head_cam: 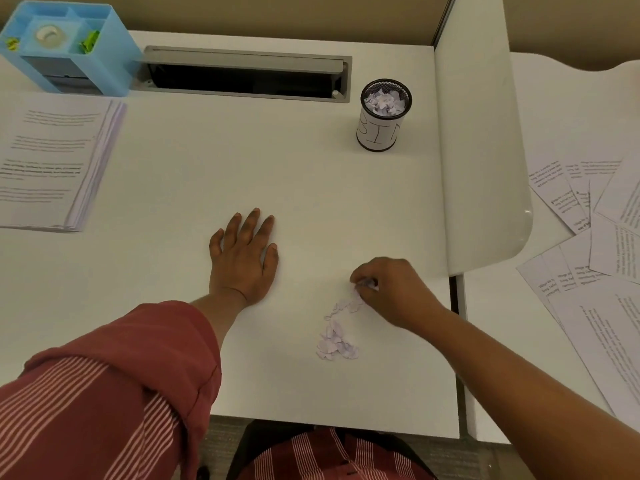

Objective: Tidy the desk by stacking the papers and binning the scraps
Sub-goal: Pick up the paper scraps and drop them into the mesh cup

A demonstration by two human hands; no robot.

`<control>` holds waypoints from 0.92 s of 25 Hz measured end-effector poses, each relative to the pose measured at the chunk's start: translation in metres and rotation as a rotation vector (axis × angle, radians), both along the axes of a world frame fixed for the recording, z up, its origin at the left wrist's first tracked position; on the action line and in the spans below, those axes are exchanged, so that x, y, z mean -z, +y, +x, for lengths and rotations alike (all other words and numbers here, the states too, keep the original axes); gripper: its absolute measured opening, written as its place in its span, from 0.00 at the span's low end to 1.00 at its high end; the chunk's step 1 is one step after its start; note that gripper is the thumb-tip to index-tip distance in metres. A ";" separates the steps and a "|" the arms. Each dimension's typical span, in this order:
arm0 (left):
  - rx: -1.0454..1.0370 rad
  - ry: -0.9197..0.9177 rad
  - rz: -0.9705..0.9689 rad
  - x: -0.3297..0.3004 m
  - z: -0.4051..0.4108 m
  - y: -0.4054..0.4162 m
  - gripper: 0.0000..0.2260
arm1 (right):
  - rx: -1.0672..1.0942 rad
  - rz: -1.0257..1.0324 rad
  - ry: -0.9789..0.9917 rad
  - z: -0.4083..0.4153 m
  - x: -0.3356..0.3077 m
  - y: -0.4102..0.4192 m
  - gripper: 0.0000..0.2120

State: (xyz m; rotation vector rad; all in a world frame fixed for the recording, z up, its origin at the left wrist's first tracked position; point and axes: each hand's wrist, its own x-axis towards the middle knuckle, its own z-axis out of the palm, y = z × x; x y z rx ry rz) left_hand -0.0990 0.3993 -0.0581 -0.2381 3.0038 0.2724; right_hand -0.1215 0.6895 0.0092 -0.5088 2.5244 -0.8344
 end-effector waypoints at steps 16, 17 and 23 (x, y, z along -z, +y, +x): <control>0.002 0.057 0.018 0.005 0.001 -0.002 0.26 | 0.421 -0.110 0.401 -0.221 -0.085 -0.040 0.07; 0.001 0.060 0.015 0.004 0.001 -0.002 0.26 | 0.428 -0.081 0.390 -0.232 -0.081 -0.041 0.07; 0.004 0.054 0.013 0.004 0.001 -0.002 0.26 | 0.465 -0.043 0.386 -0.268 -0.075 -0.045 0.10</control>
